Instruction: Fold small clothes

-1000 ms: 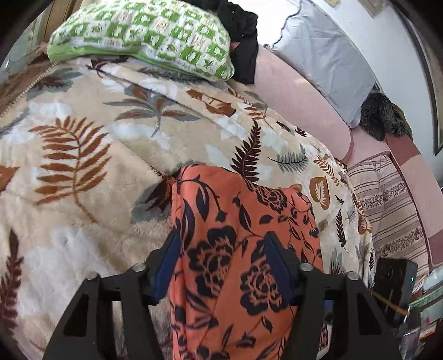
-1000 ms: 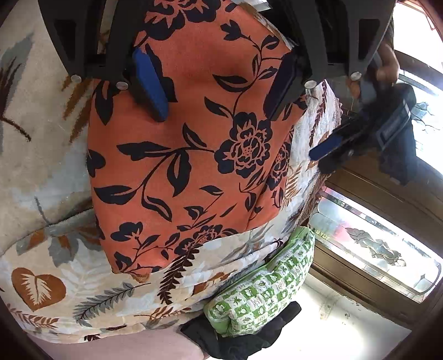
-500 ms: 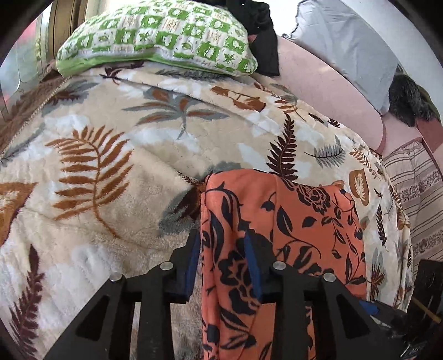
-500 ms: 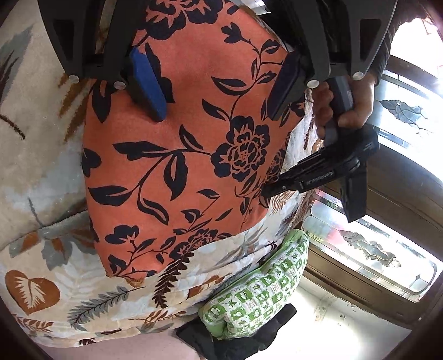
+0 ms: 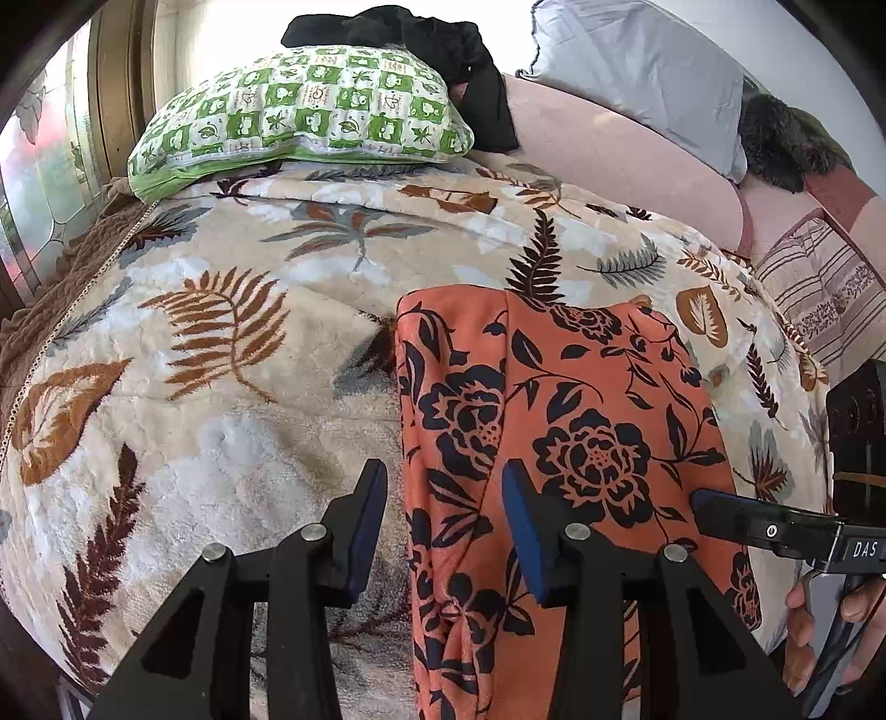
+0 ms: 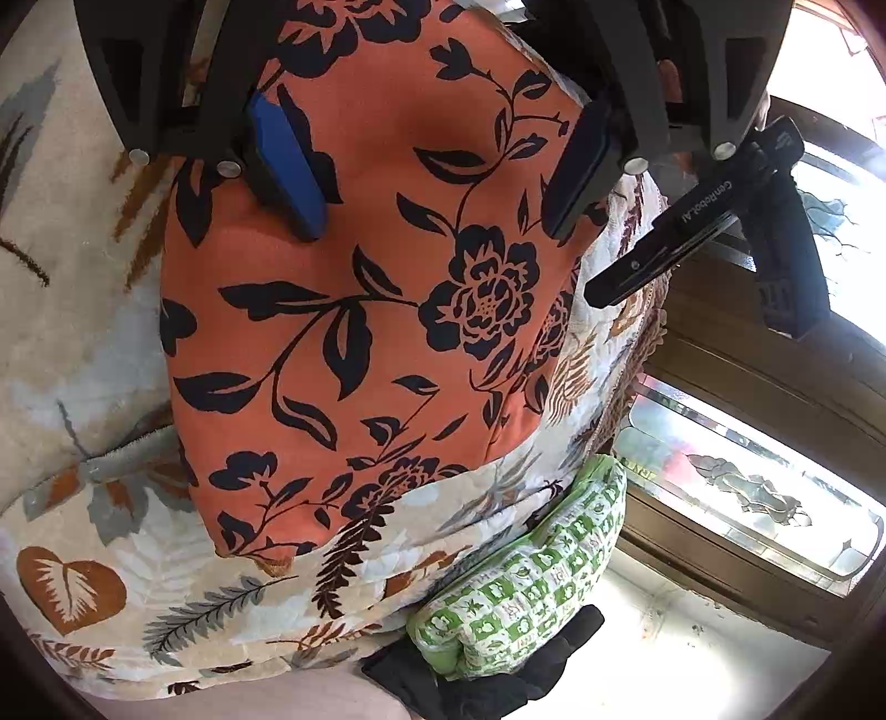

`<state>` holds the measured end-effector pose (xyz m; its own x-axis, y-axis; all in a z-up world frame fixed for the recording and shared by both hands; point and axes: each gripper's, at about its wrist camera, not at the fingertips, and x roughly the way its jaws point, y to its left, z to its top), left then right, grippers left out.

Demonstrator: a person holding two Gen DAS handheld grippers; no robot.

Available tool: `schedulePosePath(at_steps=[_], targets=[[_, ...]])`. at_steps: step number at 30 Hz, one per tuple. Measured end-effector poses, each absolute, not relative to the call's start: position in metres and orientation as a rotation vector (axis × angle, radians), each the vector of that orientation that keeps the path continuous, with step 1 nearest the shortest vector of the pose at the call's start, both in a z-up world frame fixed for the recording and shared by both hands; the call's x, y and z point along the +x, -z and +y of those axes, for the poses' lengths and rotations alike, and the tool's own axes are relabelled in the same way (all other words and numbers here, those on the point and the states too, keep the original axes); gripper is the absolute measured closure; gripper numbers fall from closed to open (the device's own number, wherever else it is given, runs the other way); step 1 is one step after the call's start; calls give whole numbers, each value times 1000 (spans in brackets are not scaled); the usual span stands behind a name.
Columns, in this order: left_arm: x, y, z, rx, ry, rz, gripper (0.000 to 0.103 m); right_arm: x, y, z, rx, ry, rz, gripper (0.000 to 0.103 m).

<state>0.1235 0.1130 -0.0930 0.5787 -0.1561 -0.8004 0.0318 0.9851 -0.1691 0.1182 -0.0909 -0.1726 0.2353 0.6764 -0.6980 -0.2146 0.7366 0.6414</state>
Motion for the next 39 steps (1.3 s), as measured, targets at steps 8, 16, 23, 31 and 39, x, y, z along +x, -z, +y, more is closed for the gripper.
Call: schedulePosePath(at_steps=[8, 16, 23, 31, 39], targets=[[118, 126, 125, -251, 110, 1051, 47, 121, 174, -91, 457, -660, 1193, 20], [83, 139, 123, -235, 128, 1112, 47, 121, 177, -98, 493, -687, 1191, 19], [52, 115, 118, -253, 115, 1039, 61, 124, 176, -100, 499, -701, 1202, 19], [42, 124, 116, -273, 110, 1074, 76, 125, 176, -97, 472, -701, 1207, 19], [37, 110, 118, -280, 146, 1056, 71, 144, 139, -94, 591, -774, 1173, 19]])
